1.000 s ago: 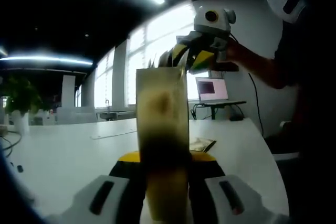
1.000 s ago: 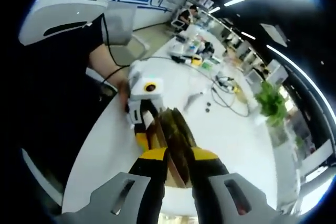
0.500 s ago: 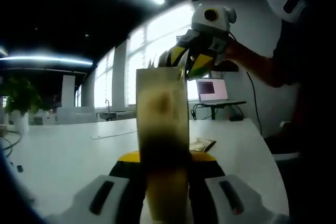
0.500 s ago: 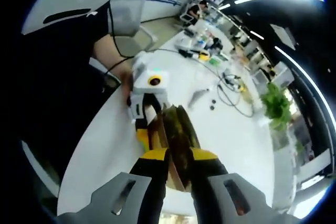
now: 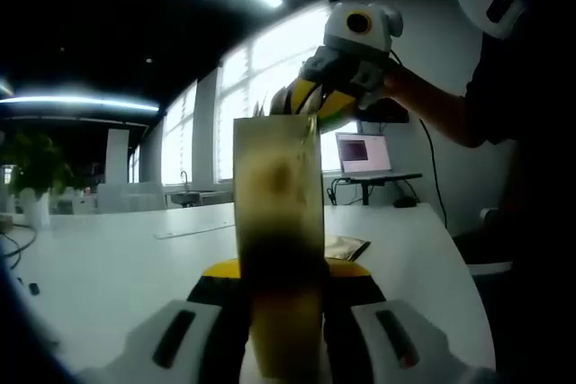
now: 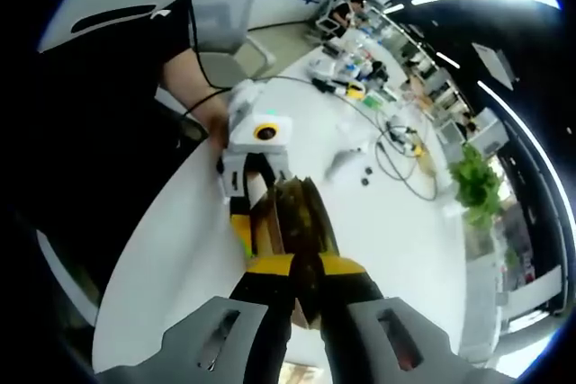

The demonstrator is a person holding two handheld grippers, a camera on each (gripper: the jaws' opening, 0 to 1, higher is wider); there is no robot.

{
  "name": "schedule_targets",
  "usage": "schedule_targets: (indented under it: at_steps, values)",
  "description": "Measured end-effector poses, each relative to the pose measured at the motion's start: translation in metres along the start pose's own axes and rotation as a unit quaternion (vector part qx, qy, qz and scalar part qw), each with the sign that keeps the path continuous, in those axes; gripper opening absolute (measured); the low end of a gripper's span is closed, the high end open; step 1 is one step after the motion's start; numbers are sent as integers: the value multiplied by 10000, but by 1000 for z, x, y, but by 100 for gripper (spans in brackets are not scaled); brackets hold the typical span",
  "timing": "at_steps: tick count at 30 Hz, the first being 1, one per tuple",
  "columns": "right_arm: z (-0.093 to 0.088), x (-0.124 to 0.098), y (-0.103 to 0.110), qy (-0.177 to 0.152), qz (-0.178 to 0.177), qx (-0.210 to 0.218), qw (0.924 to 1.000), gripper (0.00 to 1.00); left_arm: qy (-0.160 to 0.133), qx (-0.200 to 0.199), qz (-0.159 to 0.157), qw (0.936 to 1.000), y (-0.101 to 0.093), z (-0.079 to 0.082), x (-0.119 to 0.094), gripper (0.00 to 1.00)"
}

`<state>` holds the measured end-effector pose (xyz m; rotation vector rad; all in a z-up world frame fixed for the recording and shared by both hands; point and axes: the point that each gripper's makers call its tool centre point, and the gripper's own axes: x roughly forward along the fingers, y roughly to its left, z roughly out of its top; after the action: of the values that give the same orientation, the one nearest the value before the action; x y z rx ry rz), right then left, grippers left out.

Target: Extract single mask from mask box in order stack masks on table

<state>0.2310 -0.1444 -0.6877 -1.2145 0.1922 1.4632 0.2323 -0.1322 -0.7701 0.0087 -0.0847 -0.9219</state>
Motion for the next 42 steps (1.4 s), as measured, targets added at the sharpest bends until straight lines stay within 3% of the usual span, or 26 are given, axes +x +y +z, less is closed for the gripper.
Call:
schedule_targets:
  at_steps: [22, 42]
  values:
    - [-2, 15, 6, 687, 403, -378, 9961, 3, 3, 7, 1, 10000, -1, 0, 0, 33]
    - [-4, 26, 8, 555, 661, 43, 9963, 0, 5, 4, -10, 10000, -1, 0, 0, 34]
